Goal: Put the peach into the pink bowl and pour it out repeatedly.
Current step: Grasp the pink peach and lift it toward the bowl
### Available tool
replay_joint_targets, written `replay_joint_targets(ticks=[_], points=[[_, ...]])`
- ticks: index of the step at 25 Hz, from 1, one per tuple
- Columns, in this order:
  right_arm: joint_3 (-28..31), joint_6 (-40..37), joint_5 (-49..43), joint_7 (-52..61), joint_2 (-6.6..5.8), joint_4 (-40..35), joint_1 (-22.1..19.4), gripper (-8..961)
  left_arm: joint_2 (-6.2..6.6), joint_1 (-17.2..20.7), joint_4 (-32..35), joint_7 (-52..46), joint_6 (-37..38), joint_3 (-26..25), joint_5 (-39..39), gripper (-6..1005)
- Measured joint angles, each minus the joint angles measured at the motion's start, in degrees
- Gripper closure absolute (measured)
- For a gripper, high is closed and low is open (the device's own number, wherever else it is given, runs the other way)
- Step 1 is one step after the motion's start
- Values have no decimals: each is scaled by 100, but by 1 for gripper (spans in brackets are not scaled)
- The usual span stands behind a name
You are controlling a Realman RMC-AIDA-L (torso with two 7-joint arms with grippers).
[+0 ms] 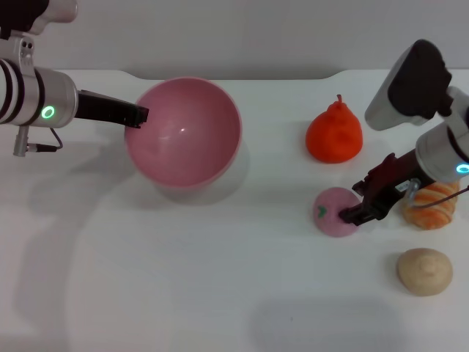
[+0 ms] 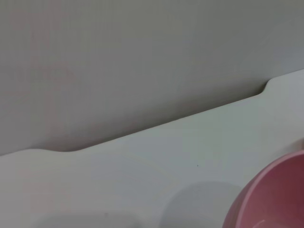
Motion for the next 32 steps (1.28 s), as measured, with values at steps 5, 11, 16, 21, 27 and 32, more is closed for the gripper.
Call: replay_joint_targets(ticks=[5, 11, 16, 21, 27, 32], points=[[-206, 241, 4, 5, 6, 130, 9, 404, -8, -6, 0, 0, 1, 1, 0, 953], [-413, 488, 168, -49, 13, 124, -59, 474, -16, -27, -14, 0, 1, 9, 0, 954], [-505, 495, 200, -61, 7, 113, -69, 660, -16, -29, -21, 0, 1, 9, 0, 953], [-536, 440, 207, -62, 7, -16, -88, 791, -16, -27, -21, 0, 1, 9, 0, 953], [-521, -64, 203, 188, -4, -1250, -284, 820, -6, -58, 13, -19, 75, -34, 0, 952], [-458, -530, 179, 426, 18, -2679, -505, 851, -3, -72, 57, -44, 136, -43, 0, 952]])
